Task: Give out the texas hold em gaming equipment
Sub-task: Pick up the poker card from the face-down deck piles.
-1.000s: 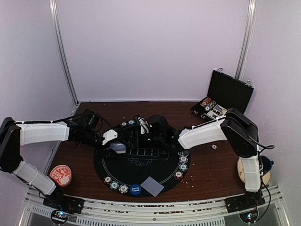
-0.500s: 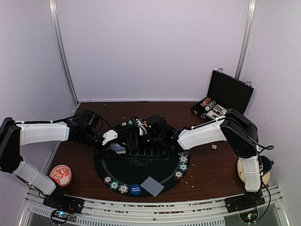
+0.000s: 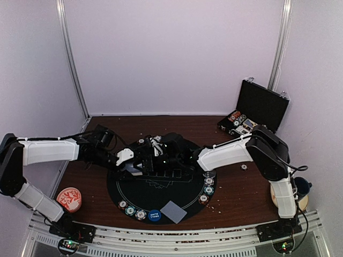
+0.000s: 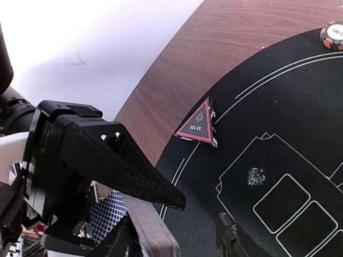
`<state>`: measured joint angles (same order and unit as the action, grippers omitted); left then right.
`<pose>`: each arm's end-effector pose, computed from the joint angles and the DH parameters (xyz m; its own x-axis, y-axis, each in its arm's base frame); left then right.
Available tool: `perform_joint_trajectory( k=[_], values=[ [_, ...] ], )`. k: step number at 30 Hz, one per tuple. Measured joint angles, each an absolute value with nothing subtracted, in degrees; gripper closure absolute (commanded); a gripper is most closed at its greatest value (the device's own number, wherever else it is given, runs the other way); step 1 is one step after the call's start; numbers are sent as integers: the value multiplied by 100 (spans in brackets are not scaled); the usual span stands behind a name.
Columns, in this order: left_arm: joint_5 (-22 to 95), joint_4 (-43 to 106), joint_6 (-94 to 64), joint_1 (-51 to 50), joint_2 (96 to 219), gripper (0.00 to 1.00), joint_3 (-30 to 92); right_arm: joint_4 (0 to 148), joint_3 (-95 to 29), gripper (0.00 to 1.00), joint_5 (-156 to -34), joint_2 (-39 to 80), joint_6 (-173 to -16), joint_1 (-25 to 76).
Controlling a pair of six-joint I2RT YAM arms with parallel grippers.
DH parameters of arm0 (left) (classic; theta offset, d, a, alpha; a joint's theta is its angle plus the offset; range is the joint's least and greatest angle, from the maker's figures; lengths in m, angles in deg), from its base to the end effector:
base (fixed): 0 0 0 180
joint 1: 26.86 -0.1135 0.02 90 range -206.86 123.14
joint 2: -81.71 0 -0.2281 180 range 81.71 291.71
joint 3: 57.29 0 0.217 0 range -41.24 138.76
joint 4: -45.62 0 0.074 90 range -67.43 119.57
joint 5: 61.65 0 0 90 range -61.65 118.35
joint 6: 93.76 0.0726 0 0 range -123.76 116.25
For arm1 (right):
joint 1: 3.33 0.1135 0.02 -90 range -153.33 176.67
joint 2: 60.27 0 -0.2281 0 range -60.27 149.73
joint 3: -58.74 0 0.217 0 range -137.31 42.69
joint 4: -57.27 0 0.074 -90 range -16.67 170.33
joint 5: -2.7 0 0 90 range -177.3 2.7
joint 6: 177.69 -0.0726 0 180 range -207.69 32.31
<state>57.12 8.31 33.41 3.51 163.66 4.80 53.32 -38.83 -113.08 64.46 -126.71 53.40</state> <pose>0.2125 -0.1650 0.1500 -0.1739 0.7157 -0.6764 0.9706 0.2408 0.0053 0.2320 0.4112 0.1470 -0.7800 -0.1554 -0.6061 -0.6192 0.3316 0.7118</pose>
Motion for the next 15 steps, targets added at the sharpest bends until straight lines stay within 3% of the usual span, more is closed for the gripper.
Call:
perform_joint_trajectory(
  k=[15],
  values=[
    [5642, 853, 3341, 351, 16371, 88, 463, 5690, -3640, 69, -11308, 6037, -12365, 5213]
  ],
)
